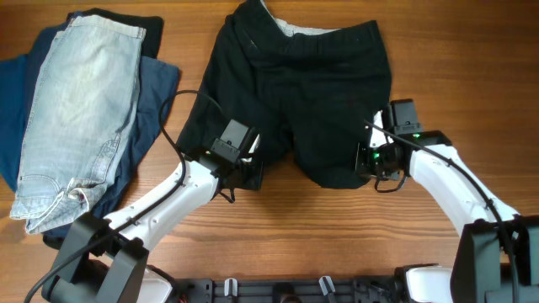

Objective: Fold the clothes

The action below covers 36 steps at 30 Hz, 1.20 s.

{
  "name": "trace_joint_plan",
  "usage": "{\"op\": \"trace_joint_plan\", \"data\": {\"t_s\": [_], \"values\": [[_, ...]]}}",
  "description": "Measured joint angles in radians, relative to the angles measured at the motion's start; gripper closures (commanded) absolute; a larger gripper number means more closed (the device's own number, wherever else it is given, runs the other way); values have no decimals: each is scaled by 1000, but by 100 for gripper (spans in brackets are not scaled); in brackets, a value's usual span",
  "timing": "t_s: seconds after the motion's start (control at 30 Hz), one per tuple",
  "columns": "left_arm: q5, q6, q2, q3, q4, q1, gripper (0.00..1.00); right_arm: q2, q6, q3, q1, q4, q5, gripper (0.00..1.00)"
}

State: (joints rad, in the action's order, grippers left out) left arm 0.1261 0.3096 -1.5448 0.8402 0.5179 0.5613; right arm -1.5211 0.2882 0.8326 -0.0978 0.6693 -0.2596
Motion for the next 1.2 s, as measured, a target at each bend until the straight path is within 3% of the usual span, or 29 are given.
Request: {"op": "trace_joint_plan", "data": {"t_s": [0.23, 0.4, 0.43, 0.47, 0.5, 0.63, 0.7, 0.8, 0.93, 1.07, 1.2], "values": [[62, 74, 2, 84, 87, 0, 96, 55, -50, 10, 65, 48, -21, 66], [256, 198, 74, 227, 114, -7, 94, 91, -63, 10, 93, 67, -21, 66], [291, 221, 98, 239, 114, -14, 77, 93, -67, 10, 92, 68, -21, 66], [318, 237, 116, 245, 116, -23, 44, 93, -67, 10, 92, 68, -21, 66], [339, 248, 132, 248, 124, -32, 0, 93, -70, 10, 92, 68, -21, 65], [364, 246, 149, 252, 248, -56, 0, 93, -75, 10, 92, 72, -21, 56], [342, 240, 149, 252, 332, -69, 0, 93, -77, 10, 92, 91, -21, 42], [308, 212, 149, 252, 420, -112, 0, 93, -81, 10, 92, 101, -23, 34], [190, 192, 149, 253, 511, -180, 0, 93, -86, 10, 102, 77, -24, 32], [55, 185, 148, 218, 424, -221, 1, 92, -89, 10, 119, 35, -24, 32], [17, 177, 105, 111, 246, -222, 9, 75, -93, 10, 119, 13, -25, 32]]}}
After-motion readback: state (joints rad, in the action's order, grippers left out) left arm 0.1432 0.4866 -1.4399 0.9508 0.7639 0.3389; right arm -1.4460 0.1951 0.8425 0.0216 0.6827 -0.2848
